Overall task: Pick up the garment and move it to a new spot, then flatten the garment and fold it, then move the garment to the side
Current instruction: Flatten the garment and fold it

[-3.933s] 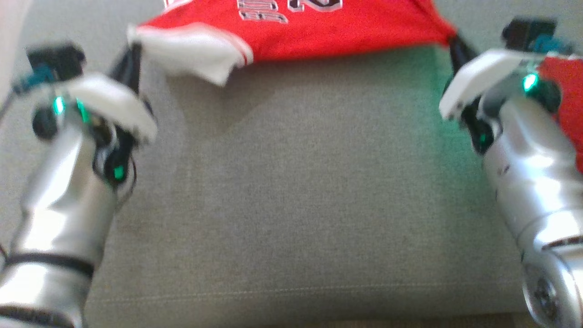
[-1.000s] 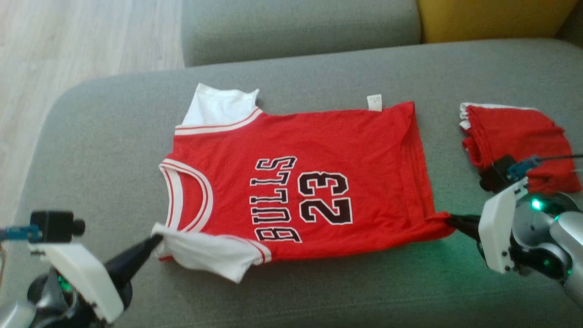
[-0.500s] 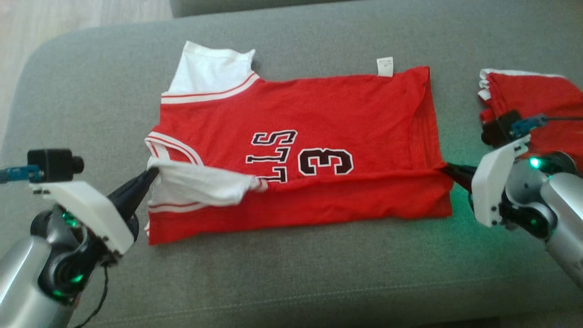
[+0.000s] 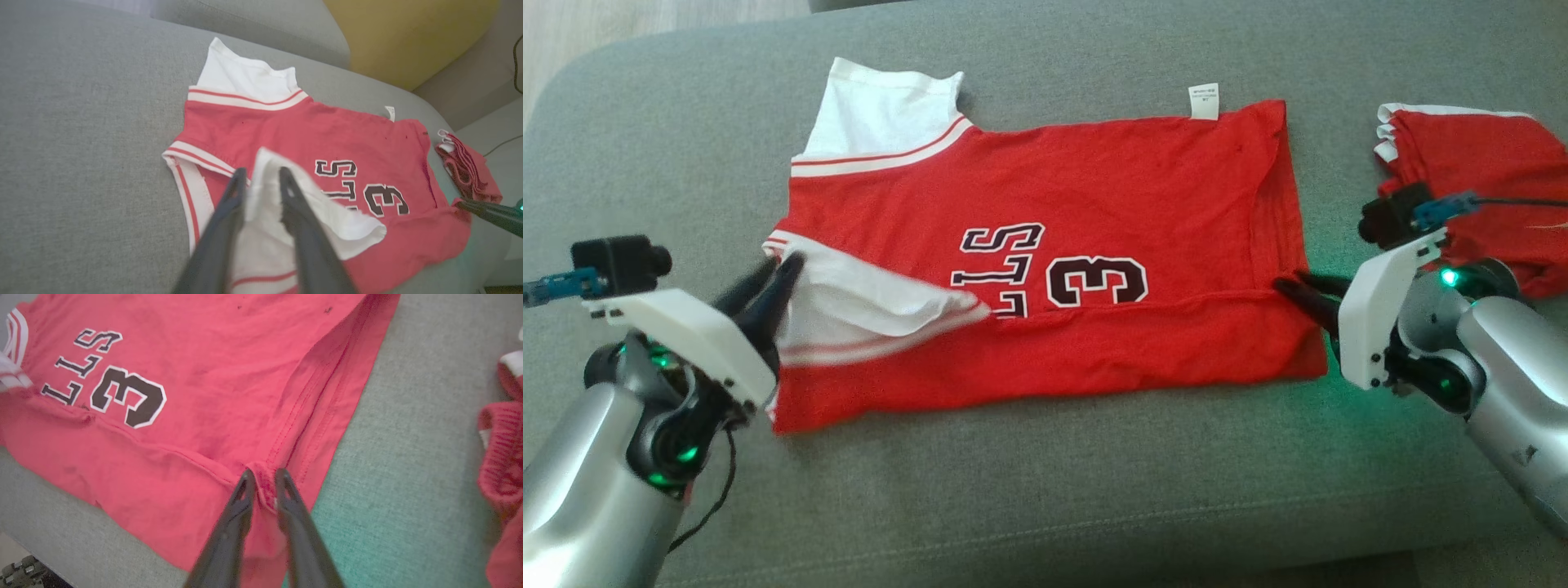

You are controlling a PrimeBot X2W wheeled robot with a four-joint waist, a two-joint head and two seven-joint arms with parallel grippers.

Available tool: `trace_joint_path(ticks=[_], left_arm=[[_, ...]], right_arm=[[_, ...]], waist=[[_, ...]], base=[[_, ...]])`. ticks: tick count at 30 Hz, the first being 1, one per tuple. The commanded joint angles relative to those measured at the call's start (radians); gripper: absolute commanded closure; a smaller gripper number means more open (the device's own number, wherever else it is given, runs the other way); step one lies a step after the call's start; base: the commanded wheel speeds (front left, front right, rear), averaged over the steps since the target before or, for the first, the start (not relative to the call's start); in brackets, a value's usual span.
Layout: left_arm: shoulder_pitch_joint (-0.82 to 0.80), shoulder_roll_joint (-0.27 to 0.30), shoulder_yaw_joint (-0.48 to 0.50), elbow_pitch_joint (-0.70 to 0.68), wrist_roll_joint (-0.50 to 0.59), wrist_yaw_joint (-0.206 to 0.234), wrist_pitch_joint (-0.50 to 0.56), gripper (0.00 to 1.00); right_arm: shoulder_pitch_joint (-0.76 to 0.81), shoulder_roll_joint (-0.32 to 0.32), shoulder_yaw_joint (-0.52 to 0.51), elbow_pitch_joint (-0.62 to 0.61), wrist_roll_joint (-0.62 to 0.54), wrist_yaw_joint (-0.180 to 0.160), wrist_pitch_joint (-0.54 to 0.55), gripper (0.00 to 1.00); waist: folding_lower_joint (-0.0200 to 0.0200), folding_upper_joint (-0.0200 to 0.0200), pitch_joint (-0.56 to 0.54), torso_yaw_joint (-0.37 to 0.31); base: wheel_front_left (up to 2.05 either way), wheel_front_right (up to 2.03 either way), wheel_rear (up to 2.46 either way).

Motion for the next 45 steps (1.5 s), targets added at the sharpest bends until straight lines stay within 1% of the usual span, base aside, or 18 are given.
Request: trace_joint_path(ticks=[1, 3, 5, 6, 7, 9, 13, 15, 18, 21, 24, 27, 29, 31, 34, 39, 43, 45], left_arm=[[-0.068, 0.027, 0.056, -0.017, 0.008, 0.008, -0.023, 0.0], [-0.078, 0.016, 0.058, -0.001, 0.026, 0.016, -0.059, 0.0], [-0.079, 0.009, 0.057, 0.004, 0.047, 0.026, -0.092, 0.0], [-0.076, -0.003, 0.066, 0.001, 0.042, 0.035, -0.111, 0.0], [-0.07, -0.037, 0.099, -0.023, 0.013, 0.049, -0.155, 0.0], [-0.059, -0.06, 0.136, -0.057, 0.004, 0.076, -0.218, 0.0], [-0.008, -0.096, 0.201, -0.125, 0.035, 0.163, -0.366, 0.0], [0.031, -0.116, 0.228, -0.156, 0.065, 0.212, -0.414, 0.0], [0.102, -0.16, 0.264, -0.21, 0.121, 0.269, -0.442, 0.0], [0.179, -0.216, 0.307, -0.27, 0.195, 0.302, -0.447, 0.0], [0.263, -0.28, 0.347, -0.323, 0.298, 0.3, -0.448, 0.0], [0.345, -0.331, 0.343, -0.319, 0.387, 0.283, -0.448, 0.0], [0.385, -0.359, 0.337, -0.291, 0.426, 0.269, -0.448, 0.0], [0.411, -0.376, 0.326, -0.256, 0.469, 0.259, -0.448, 0.0], [0.424, -0.396, 0.322, -0.2, 0.512, 0.246, -0.448, 0.0], [0.407, -0.414, 0.335, -0.124, 0.532, 0.233, -0.448, 0.0], [0.372, -0.424, 0.343, -0.011, 0.496, 0.227, -0.448, 0.0], [0.346, -0.426, 0.351, 0.052, 0.48, 0.243, -0.448, 0.0]], right_arm=[[-0.021, -0.009, -0.014, -0.011, 0.001, 0.0, -0.02, 0.0], [-0.019, -0.001, -0.032, 0.002, 0.011, 0.0, -0.045, 0.0], [-0.01, 0.019, -0.086, 0.037, 0.046, 0.0, -0.076, 0.0], [-0.007, 0.027, -0.111, 0.051, 0.054, 0.0, -0.094, 0.0], [-0.001, 0.042, -0.152, 0.056, 0.062, 0.0, -0.142, 0.0], [0.005, 0.051, -0.194, 0.053, 0.053, 0.0, -0.209, 0.0], [0.036, 0.068, -0.257, 0.031, -0.029, 0.0, -0.366, 0.0], [0.064, 0.088, -0.305, 0.028, -0.078, 0.0, -0.446, 0.0], [0.123, 0.129, -0.393, 0.018, -0.17, 0.0, -0.525, 0.0], [0.206, 0.186, -0.505, -0.036, -0.28, 0.0, -0.551, 0.0], [0.311, 0.26, -0.628, -0.138, -0.432, 0.0, -0.556, 0.0], [0.433, 0.363, -0.747, -0.271, -0.583, 0.0, -0.557, 0.0], [0.51, 0.425, -0.802, -0.33, -0.655, 0.0, -0.557, 0.0], [0.565, 0.46, -0.831, -0.365, -0.69, 0.0, -0.557, 0.0], [0.608, 0.478, -0.838, -0.402, -0.707, 0.0, -0.557, 0.0], [0.619, 0.482, -0.821, -0.435, -0.683, 0.0, -0.551, 0.0], [0.618, 0.482, -0.807, -0.447, -0.674, 0.0, -0.537, 0.0], [0.617, 0.482, -0.803, -0.451, -0.671, 0.0, -0.532, 0.0]], waist=[[0.0, 0.0, -0.002, 0.001], [0.0, 0.0, -0.009, 0.002], [0.0, 0.0, -0.019, 0.004], [0.0, 0.0, -0.026, 0.006], [0.0, 0.0, -0.042, 0.009], [0.0, 0.0, -0.062, 0.01], [0.0, 0.0, -0.109, 0.007], [0.0, 0.0, -0.133, 0.006], [0.0, 0.0, -0.163, 0.008], [0.0, 0.0, -0.186, 0.01], [0.0, 0.0, -0.199, 0.01], [0.0, 0.0, -0.203, 0.011], [0.0, 0.0, -0.205, 0.012], [0.0, 0.0, -0.205, 0.01], [0.0, 0.0, -0.202, 0.003], [0.0, 0.0, -0.192, -0.014], [0.0, 0.0, -0.184, -0.033], [0.0, 0.0, -0.179, -0.044]], base=[[0.0, 0.0, 0.0], [0.0, 0.0, 0.0], [0.0, 0.0, 0.0], [0.0, 0.0, 0.0], [0.0, 0.0, 0.0], [0.0, 0.0, 0.0], [0.0, 0.0, 0.0], [0.0, 0.0, 0.0], [0.0, 0.0, 0.0], [0.0, 0.0, 0.0], [0.0, 0.0, 0.0], [0.0, 0.0, 0.0], [0.0, 0.0, 0.0], [0.0, 0.0, 0.0], [0.0, 0.0, 0.0], [0.0, 0.0, 0.0], [0.0, 0.0, 0.0], [0.0, 0.0, 0.0]])
